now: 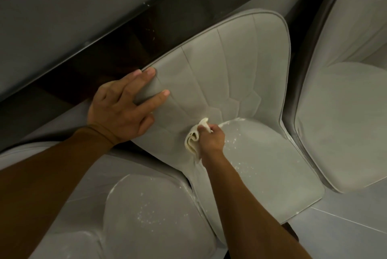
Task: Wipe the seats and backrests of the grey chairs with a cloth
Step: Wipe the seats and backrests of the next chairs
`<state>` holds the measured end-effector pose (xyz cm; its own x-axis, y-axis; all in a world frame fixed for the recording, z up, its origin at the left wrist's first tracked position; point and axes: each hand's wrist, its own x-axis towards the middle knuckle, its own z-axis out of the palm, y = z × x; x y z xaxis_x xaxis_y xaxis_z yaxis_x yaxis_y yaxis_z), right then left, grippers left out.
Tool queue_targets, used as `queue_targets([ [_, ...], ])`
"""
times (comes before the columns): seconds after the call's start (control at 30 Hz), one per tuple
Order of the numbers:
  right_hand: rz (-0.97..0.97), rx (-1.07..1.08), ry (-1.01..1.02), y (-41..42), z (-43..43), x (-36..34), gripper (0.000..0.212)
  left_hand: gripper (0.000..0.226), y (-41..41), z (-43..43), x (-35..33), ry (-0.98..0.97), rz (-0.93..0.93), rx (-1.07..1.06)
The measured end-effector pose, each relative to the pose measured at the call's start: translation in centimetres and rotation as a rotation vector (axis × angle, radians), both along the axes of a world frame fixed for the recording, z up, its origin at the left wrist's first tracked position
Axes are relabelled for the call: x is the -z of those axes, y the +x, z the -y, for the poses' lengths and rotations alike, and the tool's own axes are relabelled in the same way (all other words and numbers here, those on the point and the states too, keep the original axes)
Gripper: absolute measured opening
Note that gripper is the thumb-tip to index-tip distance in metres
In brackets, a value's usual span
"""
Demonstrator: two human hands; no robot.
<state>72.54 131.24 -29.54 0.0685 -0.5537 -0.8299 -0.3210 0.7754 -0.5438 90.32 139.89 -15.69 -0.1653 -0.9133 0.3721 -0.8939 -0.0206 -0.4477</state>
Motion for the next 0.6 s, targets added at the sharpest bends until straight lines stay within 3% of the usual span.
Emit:
queue_targets([
  [0.1,-0.091,0.126,-0.157,-1.6,0.2,-0.5,0.008,0.051,0.0,0.0,0.1,0.003,0.010,-0.004],
  [0.17,-0.019,0.187,-0.219,-1.9,-0.2,-0.9,0.008,0.051,0.0,0.0,0.1,0.000,0.011,-0.003],
  [0.3,0.145,-0.132,-0.210,-0.6,-4.1,-1.5,0.011,0.050,0.0,0.1,0.0,-0.001,0.002,0.002],
  [0.47,-0.039,-0.255,0.083,-0.6,-5.8,-0.3,0.012,0.050,0.0,0.1,-0.2,0.020,0.000,-0.004],
  [0.6,0.001,-0.395,-0.047,-1.0,-6.2,-1.8,0.016,0.052,0.0,0.0,-0.2,0.009,-0.013,-0.017],
])
